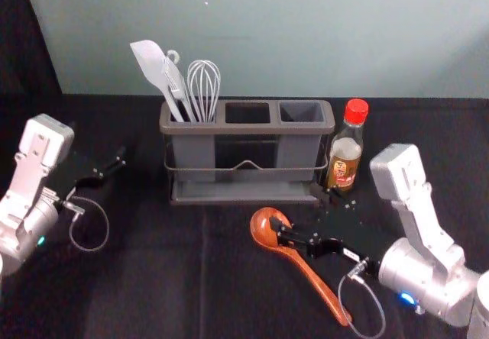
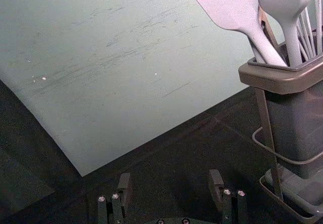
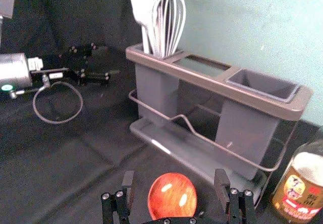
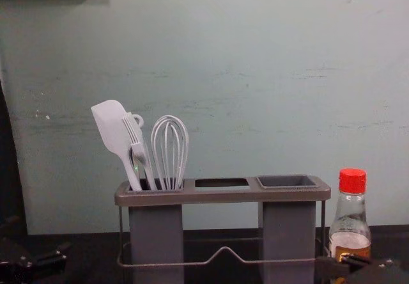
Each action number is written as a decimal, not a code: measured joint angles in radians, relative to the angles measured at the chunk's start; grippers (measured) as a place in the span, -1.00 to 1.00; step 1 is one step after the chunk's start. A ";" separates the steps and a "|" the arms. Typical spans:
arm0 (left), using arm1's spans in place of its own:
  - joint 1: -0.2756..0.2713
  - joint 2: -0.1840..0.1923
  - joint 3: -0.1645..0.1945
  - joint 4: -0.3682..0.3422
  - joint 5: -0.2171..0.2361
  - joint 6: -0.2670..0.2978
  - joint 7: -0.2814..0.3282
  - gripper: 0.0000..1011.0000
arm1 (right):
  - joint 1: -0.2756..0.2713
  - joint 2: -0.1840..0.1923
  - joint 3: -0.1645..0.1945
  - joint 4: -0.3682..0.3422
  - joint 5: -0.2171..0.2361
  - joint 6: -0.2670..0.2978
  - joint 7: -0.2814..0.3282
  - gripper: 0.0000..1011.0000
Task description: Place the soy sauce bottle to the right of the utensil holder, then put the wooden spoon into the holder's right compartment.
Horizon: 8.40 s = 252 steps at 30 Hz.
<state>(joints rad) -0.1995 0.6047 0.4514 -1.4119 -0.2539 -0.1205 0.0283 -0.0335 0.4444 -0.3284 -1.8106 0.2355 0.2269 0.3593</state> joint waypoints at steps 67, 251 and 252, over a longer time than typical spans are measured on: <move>0.000 0.000 0.000 0.000 0.000 0.000 0.000 0.98 | 0.256 -0.277 -0.105 0.184 -0.203 0.663 -0.100 0.98; 0.000 0.000 0.000 0.000 0.000 0.000 0.000 0.98 | 0.466 -0.404 0.078 0.749 0.162 -0.844 0.183 0.66; 0.000 0.000 0.000 0.000 0.000 0.000 0.000 0.98 | 0.462 -0.404 0.079 0.751 0.161 -0.844 0.183 0.66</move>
<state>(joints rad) -0.1995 0.6047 0.4514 -1.4119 -0.2539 -0.1205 0.0283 0.4290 0.0401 -0.2498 -1.0601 0.3970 -0.6173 0.5424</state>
